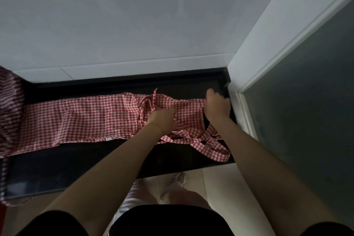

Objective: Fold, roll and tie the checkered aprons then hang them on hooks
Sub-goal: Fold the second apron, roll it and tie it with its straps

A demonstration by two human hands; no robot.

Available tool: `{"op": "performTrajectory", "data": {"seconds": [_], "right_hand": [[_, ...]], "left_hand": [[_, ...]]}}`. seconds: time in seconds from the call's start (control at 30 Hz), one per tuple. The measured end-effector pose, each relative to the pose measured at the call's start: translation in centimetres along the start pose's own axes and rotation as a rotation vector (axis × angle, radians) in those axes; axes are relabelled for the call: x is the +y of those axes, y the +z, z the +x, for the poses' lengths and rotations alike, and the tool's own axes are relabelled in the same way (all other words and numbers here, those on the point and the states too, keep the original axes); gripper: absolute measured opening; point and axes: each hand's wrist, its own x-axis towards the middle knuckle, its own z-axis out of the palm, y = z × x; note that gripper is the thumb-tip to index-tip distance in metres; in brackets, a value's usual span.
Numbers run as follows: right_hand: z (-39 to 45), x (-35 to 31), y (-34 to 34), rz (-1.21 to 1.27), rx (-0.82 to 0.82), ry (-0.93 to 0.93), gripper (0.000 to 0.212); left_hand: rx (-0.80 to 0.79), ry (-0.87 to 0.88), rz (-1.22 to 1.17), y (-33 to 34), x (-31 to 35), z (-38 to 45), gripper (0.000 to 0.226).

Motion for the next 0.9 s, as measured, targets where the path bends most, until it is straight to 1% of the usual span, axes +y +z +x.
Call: {"op": "performTrajectory", "data": {"seconds": [0.03, 0.07, 0.1, 0.13, 0.17, 0.2, 0.23, 0.27, 0.3, 0.33, 0.37, 0.43, 0.47, 0.5, 0.53, 0.6, 0.67, 0.73, 0.77, 0.8, 0.83, 0.87, 0.9], "right_hand": [[0.3, 0.3, -0.5, -0.088, 0.148, 0.026, 0.023], [0.6, 0.5, -0.9, -0.158, 0.254, 0.019, 0.021], [0.6, 0.4, -1.2, -0.187, 0.333, -0.030, 0.019], [0.6, 0.2, -1.3, -0.166, 0.299, -0.118, 0.015], [0.7, -0.3, -1.0, -0.091, 0.225, -0.221, 0.012], [0.6, -1.0, -0.7, 0.006, 0.107, -0.308, 0.013], [0.3, -1.7, -0.4, 0.115, -0.043, -0.353, 0.017], [-0.1, -2.4, -0.2, 0.201, -0.204, -0.355, 0.025], [-0.4, -2.9, 0.1, 0.258, -0.319, -0.348, 0.034], [-0.5, -3.0, 0.4, 0.280, -0.389, -0.330, 0.040], [-0.4, -3.2, 0.7, 0.292, -0.419, -0.295, 0.044], [-0.1, -2.9, 0.8, 0.311, -0.384, -0.173, 0.044], [0.1, -2.8, 0.6, 0.312, -0.336, -0.134, 0.040], [0.3, -2.8, 0.6, 0.325, -0.297, -0.130, 0.034], [0.3, -2.9, 0.3, 0.362, -0.291, -0.145, 0.029], [-0.1, -3.5, -0.2, 0.456, -0.382, -0.213, 0.026], [-0.7, -4.4, -0.7, 0.433, -0.509, -0.301, 0.036], [-1.4, -5.2, -0.5, 0.303, -0.577, -0.368, 0.049], [-1.6, -5.5, -0.2, 0.230, -0.592, -0.396, 0.049], [-1.7, -5.6, 0.1, 0.164, -0.603, -0.430, 0.044], [-1.7, -5.5, 0.4, 0.117, -0.610, -0.443, 0.034], [-1.6, -5.4, 0.3, 0.108, -0.603, -0.424, 0.022], [-1.4, -5.0, 0.3, 0.143, -0.572, -0.381, 0.017]], "left_hand": [[-0.012, -0.010, 0.000, -0.1, 0.1, 0.2, 0.049], [-0.030, -0.016, -0.004, -0.2, 0.3, 0.3, 0.050], [-0.048, -0.012, -0.014, -0.3, 0.5, 0.4, 0.053], [-0.047, 0.002, -0.025, -0.4, 0.7, 0.6, 0.055], [-0.011, 0.025, -0.034, -0.5, 0.8, 0.7, 0.055], [0.073, 0.044, -0.042, -0.6, 0.9, 0.8, 0.050], [0.194, 0.055, -0.044, -0.7, 0.9, 0.8, 0.043], [0.322, 0.047, -0.054, -0.7, 0.7, 0.7, 0.036], [0.443, 0.013, -0.069, -0.7, 0.4, 0.5, 0.032], [0.540, -0.050, -0.083, -0.6, 0.0, 0.2, 0.031], [0.607, -0.142, -0.106, -0.3, -0.7, -0.1, 0.033], [0.665, -0.372, -0.199, 0.1, -1.9, -0.7, 0.035], [0.662, -0.487, -0.269, 0.3, -2.5, -0.9, 0.034], [0.649, -0.590, -0.341, 0.5, -2.9, -1.1, 0.033], [0.630, -0.671, -0.411, 0.8, -3.3, -1.2, 0.032], [0.584, -0.768, -0.552, 1.3, -3.9, -1.5, 0.032], [0.505, -0.786, -0.640, 1.7, -4.4, -1.8, 0.035], [0.407, -0.744, -0.621, 1.8, -4.6, -2.0, 0.039], [0.376, -0.719, -0.591, 1.8, -4.8, -2.1, 0.040], [0.354, -0.699, -0.567, 1.7, -4.9, -2.2, 0.041], [0.331, -0.681, -0.547, 1.5, -5.0, -2.3, 0.041], [0.307, -0.664, -0.529, 1.4, -5.2, -2.3, 0.040], [0.281, -0.646, -0.509, 1.4, -5.3, -2.3, 0.040]]}}
